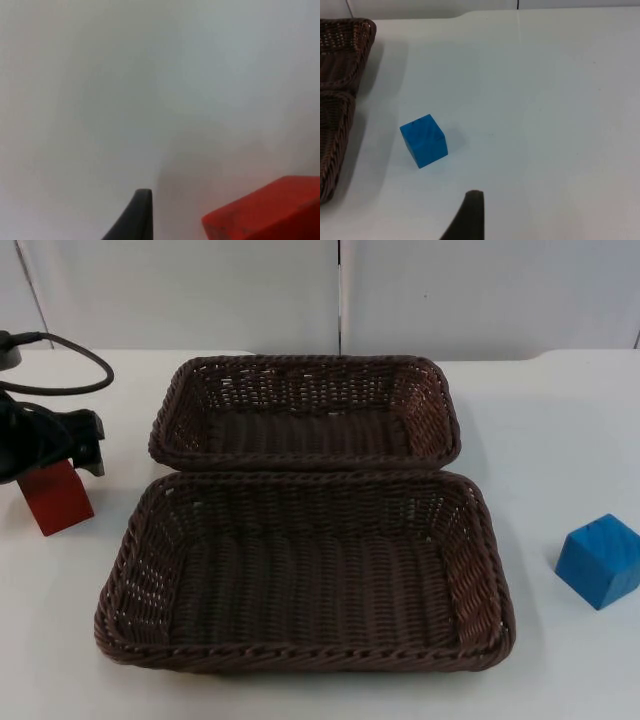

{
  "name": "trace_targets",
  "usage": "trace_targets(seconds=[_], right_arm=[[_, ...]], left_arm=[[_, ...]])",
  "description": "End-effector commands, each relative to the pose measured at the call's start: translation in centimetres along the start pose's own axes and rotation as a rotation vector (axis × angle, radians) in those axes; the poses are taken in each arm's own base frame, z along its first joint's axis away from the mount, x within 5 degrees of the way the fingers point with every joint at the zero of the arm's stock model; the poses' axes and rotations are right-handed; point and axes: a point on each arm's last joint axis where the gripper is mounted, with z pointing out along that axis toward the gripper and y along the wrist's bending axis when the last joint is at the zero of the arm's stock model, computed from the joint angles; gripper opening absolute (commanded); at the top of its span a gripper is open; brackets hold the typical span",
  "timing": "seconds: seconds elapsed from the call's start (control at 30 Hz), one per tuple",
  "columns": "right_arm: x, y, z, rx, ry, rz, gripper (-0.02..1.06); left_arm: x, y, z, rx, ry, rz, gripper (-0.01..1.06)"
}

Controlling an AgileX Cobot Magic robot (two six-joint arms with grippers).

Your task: Pick up one cube with the left hand and place it into the upper basket. Pick up one cube with the right hand and place it into the lower basket.

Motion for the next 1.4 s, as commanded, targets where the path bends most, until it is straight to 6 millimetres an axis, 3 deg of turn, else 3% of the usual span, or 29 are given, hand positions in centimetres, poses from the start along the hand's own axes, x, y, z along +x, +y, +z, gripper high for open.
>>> trace_targets(seconds=[0.0, 0.03, 0.17, 0.2, 0.37, 0.4, 0.47, 0.73, 0.9, 0.93, 1.07, 1.37], right_arm=[[-0.1, 0.0, 0.0, 0.007, -0.012, -0.008, 0.85], [-0.1, 0.0, 0.0, 0.007, -0.012, -0.008, 0.85], [-0.1, 0.0, 0.0, 0.007, -0.012, -0.008, 0.85], [-0.1, 0.0, 0.0, 0.007, -0.012, -0.008, 0.85], [-0.1, 0.0, 0.0, 0.007, -0.012, -0.008, 0.85], [-0.1, 0.0, 0.0, 0.007, -0.012, -0.008, 0.85], [-0.1, 0.0, 0.0, 0.007, -0.012, -0.008, 0.85], [-0.1, 0.0, 0.0, 0.007, -0.012, -0.008, 0.85], [-0.1, 0.0, 0.0, 0.007, -0.012, -0.008, 0.85], [-0.1, 0.0, 0.0, 0.007, -0.012, -0.008, 0.85], [-0.1, 0.0, 0.0, 0.007, -0.012, -0.008, 0.85], [-0.1, 0.0, 0.0, 0.007, -0.012, -0.008, 0.85]], left_arm=[[-0.3, 0.0, 0.0, 0.001, -0.02, 0.002, 0.96], [-0.3, 0.0, 0.0, 0.001, -0.02, 0.002, 0.96], [-0.1, 0.0, 0.1, 0.001, -0.006, 0.002, 0.68], [-0.1, 0.0, 0.1, 0.001, -0.006, 0.002, 0.68], [0.2, -0.1, 0.0, 0.001, 0.033, -0.007, 0.18], [0.2, -0.1, 0.0, 0.001, 0.033, -0.007, 0.18], [0.3, -0.1, -0.3, 0.004, 0.056, 0.0, 0.0], [-1.5, -0.8, -3.9, 0.034, 0.011, 0.005, 0.0], [-4.0, -1.7, -9.4, 0.076, -0.132, 0.027, 0.0], [-4.0, -1.7, -9.4, 0.076, -0.132, 0.027, 0.0], [-5.2, -2.3, -13.4, 0.112, -0.241, 0.036, 0.0], [-4.8, -3.9, -14.0, 0.14, -0.246, 0.104, 0.0]])
